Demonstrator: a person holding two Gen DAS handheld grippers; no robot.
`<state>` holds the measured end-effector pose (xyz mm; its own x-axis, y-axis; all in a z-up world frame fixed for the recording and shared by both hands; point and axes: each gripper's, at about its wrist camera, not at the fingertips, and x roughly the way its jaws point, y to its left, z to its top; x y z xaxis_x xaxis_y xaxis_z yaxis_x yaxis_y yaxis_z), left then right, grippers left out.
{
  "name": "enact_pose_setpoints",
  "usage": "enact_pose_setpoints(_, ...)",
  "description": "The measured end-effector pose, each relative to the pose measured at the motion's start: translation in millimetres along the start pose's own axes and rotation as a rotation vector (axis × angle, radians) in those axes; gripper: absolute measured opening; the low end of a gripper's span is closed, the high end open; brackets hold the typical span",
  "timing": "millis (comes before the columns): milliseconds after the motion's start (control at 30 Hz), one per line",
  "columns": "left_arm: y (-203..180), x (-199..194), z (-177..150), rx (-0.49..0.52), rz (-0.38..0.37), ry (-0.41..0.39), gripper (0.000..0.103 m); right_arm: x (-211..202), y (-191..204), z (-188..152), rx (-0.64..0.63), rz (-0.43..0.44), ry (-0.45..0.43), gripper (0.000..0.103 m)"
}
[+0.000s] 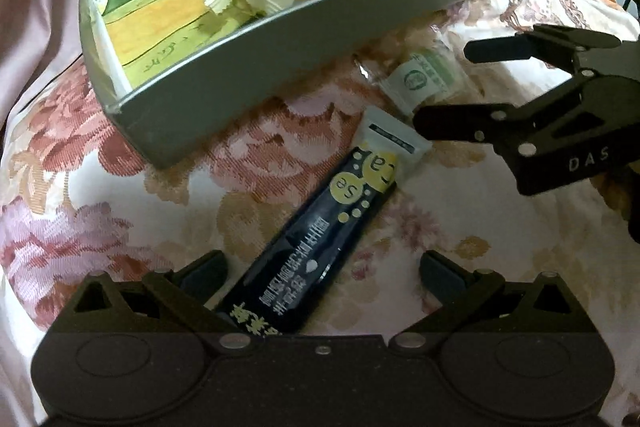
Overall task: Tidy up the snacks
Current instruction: 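Lower the left gripper onto the blue stick pack while the right gripper approaches the wrapped biscuit, then grasp the blue stick pack with the left gripper while the right gripper grasps the wrapped biscuit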
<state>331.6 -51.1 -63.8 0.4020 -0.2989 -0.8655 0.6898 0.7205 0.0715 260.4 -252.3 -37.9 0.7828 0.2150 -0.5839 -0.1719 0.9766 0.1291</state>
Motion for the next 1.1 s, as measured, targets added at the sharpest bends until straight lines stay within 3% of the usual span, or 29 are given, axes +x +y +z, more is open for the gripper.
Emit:
enact_pose_setpoints(233, 5, -5, -7, -0.069, 0.022, -0.055, 0.096, 8, 3, 2, 0.0, 0.005, 0.001, 0.101)
enact_pose_setpoints(467, 7, -17, -18, -0.142, 0.012, -0.052, 0.081, 16, 4, 2, -0.004, -0.004, 0.018, 0.085)
enact_pose_setpoints(633, 0, -25, -24, -0.189, 0.005, -0.037, 0.064, 15, 10, 1, -0.013, -0.001, 0.022, 0.074)
enact_pose_setpoints(767, -6, -31, -31, -0.277, 0.025, -0.031, 0.051, 10, 11, 0, -0.021, 0.005, 0.018, 0.066)
enact_pose_setpoints(1100, -39, -53, -59, -0.504, 0.071, -0.054, 0.039, -21, 7, -13, -0.011, -0.024, 0.095, 0.061)
